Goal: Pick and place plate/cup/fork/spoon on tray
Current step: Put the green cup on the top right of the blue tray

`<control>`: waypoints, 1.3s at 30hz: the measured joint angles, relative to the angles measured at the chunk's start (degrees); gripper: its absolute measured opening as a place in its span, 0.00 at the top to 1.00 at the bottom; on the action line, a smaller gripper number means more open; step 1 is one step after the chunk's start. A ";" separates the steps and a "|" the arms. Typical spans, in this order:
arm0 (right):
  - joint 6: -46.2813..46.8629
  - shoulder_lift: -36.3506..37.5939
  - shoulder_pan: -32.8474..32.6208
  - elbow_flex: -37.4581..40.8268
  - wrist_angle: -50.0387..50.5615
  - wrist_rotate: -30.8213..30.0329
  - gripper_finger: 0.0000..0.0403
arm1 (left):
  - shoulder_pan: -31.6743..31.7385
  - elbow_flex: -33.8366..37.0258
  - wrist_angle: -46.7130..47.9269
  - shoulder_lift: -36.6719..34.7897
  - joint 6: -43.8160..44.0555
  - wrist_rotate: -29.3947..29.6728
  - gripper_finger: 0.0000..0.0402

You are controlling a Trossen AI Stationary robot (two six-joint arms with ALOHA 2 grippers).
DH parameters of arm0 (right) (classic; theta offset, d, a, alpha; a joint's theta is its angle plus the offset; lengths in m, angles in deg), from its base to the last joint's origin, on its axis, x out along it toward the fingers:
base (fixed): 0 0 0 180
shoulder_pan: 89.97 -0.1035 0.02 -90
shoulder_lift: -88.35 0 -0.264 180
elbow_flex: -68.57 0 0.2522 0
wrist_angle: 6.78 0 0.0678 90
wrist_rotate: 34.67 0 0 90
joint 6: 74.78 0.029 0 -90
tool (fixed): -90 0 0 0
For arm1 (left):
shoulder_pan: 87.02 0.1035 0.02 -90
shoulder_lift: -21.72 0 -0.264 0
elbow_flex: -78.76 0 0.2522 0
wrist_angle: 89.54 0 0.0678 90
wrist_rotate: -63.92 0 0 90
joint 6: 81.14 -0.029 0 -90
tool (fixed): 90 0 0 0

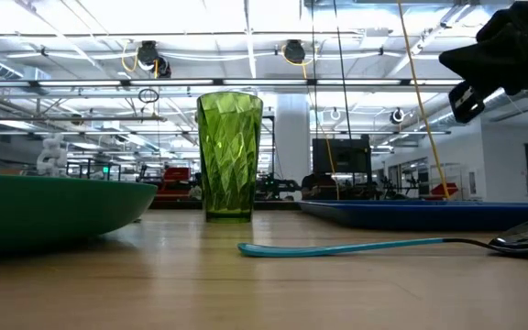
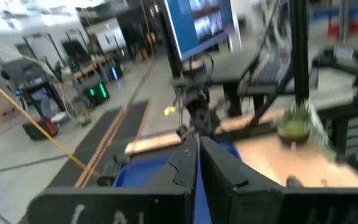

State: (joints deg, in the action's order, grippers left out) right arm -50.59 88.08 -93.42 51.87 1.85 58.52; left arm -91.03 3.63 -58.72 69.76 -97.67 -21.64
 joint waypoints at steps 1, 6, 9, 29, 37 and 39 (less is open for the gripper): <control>1.36 0.00 -0.01 0.00 0.16 0.01 1.00 | 0.21 -1.28 1.28 1.64 -0.16 -0.02 0.94; -0.29 -0.04 -0.01 0.00 0.17 -0.04 1.00 | 1.28 -8.51 6.61 9.15 -0.29 -0.11 0.94; -5.80 -0.07 -0.01 -0.10 -0.64 -0.02 1.00 | 1.86 -11.89 10.06 13.80 0.10 -0.10 0.94; -19.20 -22.21 -0.01 -37.79 18.52 -3.48 1.00 | 1.88 -14.81 12.89 27.92 1.49 1.54 0.94; -19.03 -38.78 -0.03 -47.47 21.67 -9.17 1.00 | -1.04 -14.82 13.86 30.67 2.00 1.36 0.94; -18.53 -41.67 -0.03 -47.50 22.06 -9.19 1.00 | -2.24 -14.82 14.29 31.58 2.00 1.32 0.94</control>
State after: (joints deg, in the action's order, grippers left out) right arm -69.13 46.40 -93.46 4.37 23.91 49.33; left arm -93.27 -11.18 -44.43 101.35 -95.66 -20.32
